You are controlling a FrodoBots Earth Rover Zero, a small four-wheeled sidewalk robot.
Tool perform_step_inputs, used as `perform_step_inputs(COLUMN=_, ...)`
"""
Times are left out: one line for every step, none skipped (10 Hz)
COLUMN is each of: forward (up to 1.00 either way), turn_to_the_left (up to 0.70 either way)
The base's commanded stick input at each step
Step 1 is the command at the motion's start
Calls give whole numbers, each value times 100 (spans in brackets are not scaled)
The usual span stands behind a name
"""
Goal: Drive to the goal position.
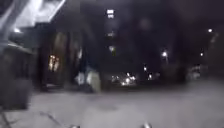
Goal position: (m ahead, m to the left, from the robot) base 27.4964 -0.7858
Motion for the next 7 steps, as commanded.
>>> perform_step_inputs(forward=70, turn_to_the_left=0)
perform_step_inputs(forward=70, turn_to_the_left=0)
perform_step_inputs(forward=70, turn_to_the_left=0)
perform_step_inputs(forward=70, turn_to_the_left=0)
perform_step_inputs(forward=70, turn_to_the_left=0)
perform_step_inputs(forward=70, turn_to_the_left=0)
perform_step_inputs(forward=70, turn_to_the_left=0)
